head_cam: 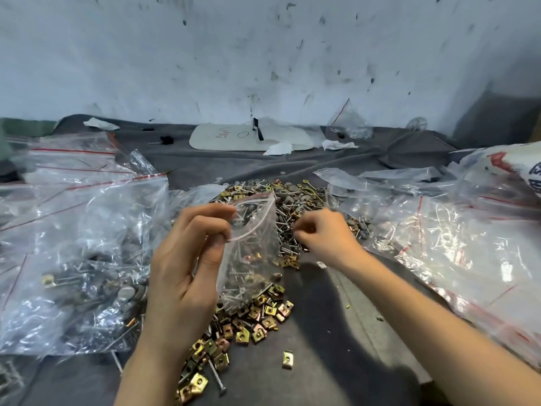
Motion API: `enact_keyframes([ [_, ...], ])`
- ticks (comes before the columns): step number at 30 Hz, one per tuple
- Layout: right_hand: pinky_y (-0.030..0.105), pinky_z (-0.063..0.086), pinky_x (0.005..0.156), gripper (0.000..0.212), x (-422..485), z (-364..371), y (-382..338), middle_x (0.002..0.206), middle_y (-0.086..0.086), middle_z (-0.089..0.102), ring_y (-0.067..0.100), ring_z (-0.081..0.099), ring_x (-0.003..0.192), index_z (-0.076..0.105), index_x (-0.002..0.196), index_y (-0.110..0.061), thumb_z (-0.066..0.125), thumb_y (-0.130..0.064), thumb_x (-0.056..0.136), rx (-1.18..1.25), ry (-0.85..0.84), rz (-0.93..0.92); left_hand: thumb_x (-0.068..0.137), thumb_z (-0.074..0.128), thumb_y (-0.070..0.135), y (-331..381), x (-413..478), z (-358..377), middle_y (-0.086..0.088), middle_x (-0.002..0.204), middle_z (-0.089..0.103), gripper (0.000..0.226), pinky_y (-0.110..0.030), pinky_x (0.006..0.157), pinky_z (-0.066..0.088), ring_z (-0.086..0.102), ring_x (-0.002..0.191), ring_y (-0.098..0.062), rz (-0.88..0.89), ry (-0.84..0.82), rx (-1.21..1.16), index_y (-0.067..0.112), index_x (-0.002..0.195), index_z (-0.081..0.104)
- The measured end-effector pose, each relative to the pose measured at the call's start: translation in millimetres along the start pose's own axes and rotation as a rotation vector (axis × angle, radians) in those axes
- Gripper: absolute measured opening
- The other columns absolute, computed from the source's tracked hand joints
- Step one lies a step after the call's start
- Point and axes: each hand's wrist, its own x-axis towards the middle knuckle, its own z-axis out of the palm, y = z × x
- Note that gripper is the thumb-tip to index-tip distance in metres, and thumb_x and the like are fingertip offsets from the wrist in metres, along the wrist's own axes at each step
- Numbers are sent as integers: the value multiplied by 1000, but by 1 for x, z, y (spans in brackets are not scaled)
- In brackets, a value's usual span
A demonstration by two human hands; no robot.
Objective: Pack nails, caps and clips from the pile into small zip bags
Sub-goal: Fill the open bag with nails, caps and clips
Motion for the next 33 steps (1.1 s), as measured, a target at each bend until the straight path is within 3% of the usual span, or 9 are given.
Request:
enact_keyframes([
  [2, 28, 48, 85, 15, -3, 18, 13, 101, 3, 71, 17, 64, 91, 72, 102, -16, 66, -20, 89, -44, 19, 26, 93, 42, 22, 0, 0, -1, 7, 114, 63, 15, -23, 87, 46, 60, 112, -18, -2, 1, -4, 25, 90, 57],
  [6, 32, 49, 85, 19, -3, 33, 15, 106, 2, 69, 19, 62, 96, 70, 107, -20, 67, -21, 89, -45, 59, 16, 92, 42, 22, -2, 0, -3, 9, 113, 63, 17, -21, 86, 45, 60, 111, -18, -16, 3, -7, 30, 91, 57],
  [12, 33, 51, 81, 17, 2, 34, 11, 101, 1, 69, 21, 62, 96, 69, 104, -21, 68, -25, 87, -73, 88, 78, 93, 43, 21, -5, 1, -2, 9, 113, 64, 16, -21, 87, 45, 60, 111, -19, -15, 11, -8, 29, 92, 57],
  [17, 31, 47, 73, 6, 1, 41, 8, 93, -1, 67, 21, 61, 92, 63, 86, -24, 68, -26, 86, -66, 100, 124, 92, 42, 21, -7, 1, -2, 13, 112, 63, 16, -22, 87, 45, 60, 110, -16, -19, 22, -10, 28, 91, 56],
  [22, 34, 50, 76, 6, -2, 43, 7, 89, -2, 67, 19, 62, 88, 65, 89, -22, 68, -26, 86, 72, 98, 184, 92, 42, 23, -7, 0, -4, 13, 114, 63, 15, -26, 89, 47, 61, 111, -18, -29, 20, -12, 28, 91, 56],
  [25, 34, 54, 74, 8, -8, 30, -3, 79, -4, 64, 13, 63, 77, 63, 82, -18, 70, -21, 85, 307, 232, 118, 92, 42, 24, -6, 0, -6, 14, 114, 63, 15, -24, 89, 46, 61, 111, -18, -42, 24, -26, 28, 91, 56],
  [29, 15, 46, 65, 10, -18, -14, -43, 74, -9, 64, -3, 57, 66, 64, 80, -23, 73, -24, 82, 625, 312, -142, 92, 42, 22, -6, 0, -5, 8, 115, 64, 14, -27, 90, 47, 60, 112, -20, -37, 5, -15, 24, 91, 56],
  [31, 12, 45, 63, 10, -22, -35, -65, 71, -11, 65, -2, 57, 65, 66, 80, -22, 75, -24, 80, 628, 263, -308, 93, 43, 21, -4, 1, -4, 5, 114, 64, 14, -26, 88, 46, 60, 112, -20, -17, -4, 3, 24, 91, 56],
  [33, 12, 45, 64, 10, -26, -47, -80, 72, -11, 65, 1, 58, 68, 67, 80, -20, 76, -24, 79, 481, 169, -417, 93, 43, 20, -4, 2, -4, 4, 113, 64, 14, -24, 86, 45, 60, 110, -17, 4, -9, 9, 23, 91, 56],
])
